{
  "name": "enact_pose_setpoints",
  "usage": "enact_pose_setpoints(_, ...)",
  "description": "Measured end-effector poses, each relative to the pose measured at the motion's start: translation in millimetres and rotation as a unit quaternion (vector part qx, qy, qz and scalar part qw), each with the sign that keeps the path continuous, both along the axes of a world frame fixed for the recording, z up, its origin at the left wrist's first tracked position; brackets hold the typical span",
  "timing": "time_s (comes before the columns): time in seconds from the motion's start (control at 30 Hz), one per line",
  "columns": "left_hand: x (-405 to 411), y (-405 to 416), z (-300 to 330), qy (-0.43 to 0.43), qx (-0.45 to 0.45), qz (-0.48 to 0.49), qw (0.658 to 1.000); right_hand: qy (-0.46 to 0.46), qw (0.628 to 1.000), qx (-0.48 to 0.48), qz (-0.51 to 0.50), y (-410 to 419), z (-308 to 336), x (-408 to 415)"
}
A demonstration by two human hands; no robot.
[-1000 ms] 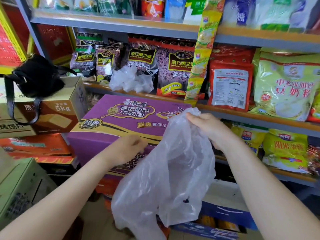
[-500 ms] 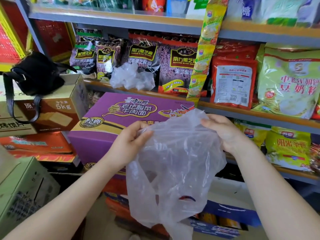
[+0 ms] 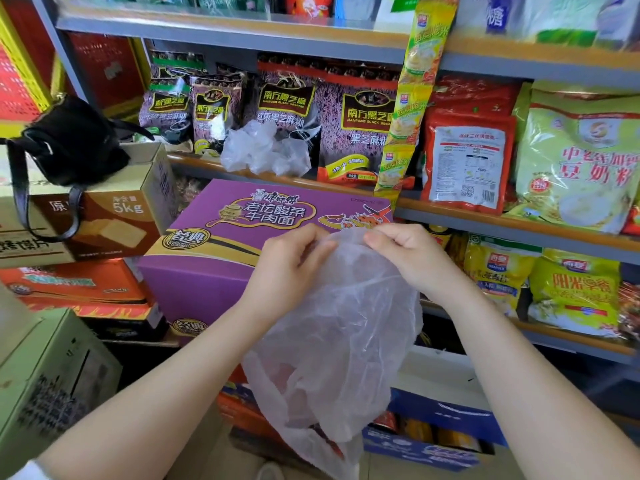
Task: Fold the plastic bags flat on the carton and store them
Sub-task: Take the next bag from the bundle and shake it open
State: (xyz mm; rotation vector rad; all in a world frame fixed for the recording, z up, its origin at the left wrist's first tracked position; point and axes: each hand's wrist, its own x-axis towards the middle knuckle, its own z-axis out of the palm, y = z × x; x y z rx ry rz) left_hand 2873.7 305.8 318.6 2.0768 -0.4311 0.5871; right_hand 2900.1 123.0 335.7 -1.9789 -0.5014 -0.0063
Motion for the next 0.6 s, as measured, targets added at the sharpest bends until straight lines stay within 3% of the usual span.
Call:
enact_pose_setpoints(0.13,0,5,-9,0.035,-0.032,-0.011,0.999,-0.012,0.997,0.056,-0.049,-3,-2,-8)
enact_pose_setpoints(0.27,2,7,-9,0.103,-0.107,-0.011,0.989,0.171,0.965,0.165,0.113,-4,-5,-18)
enact_pose_setpoints(0.37,-7,8,-4,0.162,-0.176,-0.088,0.967,0.102,0.988,0.112,0.031,0,-8,-14)
enact_pose_setpoints(0.47,-17,8,-3,0.189,-0.248,-0.126,0.942,0.109,0.990,0.022,0.090,11,-19,-22)
enact_pose_setpoints(0.6,-25,11,-10,0.205,-0.323,-0.124,0.916,0.064,0.994,0.050,0.078,36,-34,-42)
